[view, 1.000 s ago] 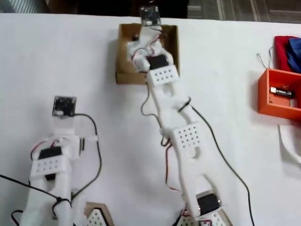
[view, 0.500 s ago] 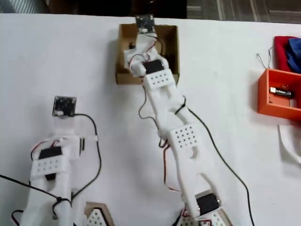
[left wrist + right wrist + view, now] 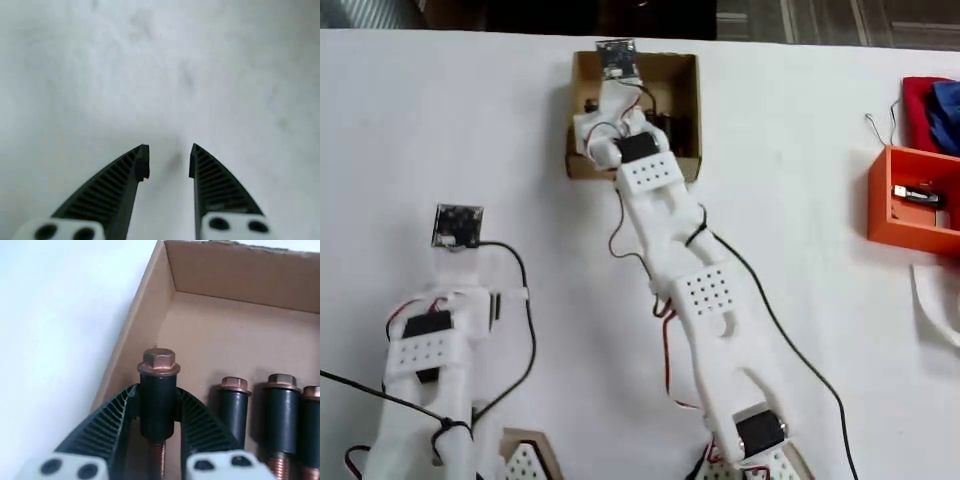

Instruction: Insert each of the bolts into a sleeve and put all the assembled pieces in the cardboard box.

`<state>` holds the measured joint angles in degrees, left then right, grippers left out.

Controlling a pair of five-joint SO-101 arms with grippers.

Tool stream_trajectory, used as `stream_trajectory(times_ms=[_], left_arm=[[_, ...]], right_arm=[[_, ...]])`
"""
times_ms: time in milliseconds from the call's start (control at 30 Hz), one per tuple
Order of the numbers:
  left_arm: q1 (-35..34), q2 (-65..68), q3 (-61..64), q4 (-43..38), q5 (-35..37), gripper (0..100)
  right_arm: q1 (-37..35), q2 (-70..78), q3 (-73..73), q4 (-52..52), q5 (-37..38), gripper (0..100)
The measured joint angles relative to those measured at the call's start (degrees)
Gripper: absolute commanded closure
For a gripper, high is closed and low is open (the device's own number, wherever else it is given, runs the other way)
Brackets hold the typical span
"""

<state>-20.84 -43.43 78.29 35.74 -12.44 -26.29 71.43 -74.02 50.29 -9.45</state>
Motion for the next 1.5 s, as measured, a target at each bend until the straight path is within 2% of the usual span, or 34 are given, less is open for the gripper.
stream_trajectory(times_ms=[1200,1400,1500], left_arm=[[0.0,0.0,0.0,0.0,0.0,84],[0.0,0.0,0.0,0.0,0.0,84],[0.0,0.0,0.0,0.0,0.0,84]], right_arm=[[1.3,3.5,-0.6,-0.2,0.0,97.1],[1.5,3.5,-0.6,-0.2,0.0,88.5],[1.6,3.5,-0.7,-0.3,0.0,88.9]])
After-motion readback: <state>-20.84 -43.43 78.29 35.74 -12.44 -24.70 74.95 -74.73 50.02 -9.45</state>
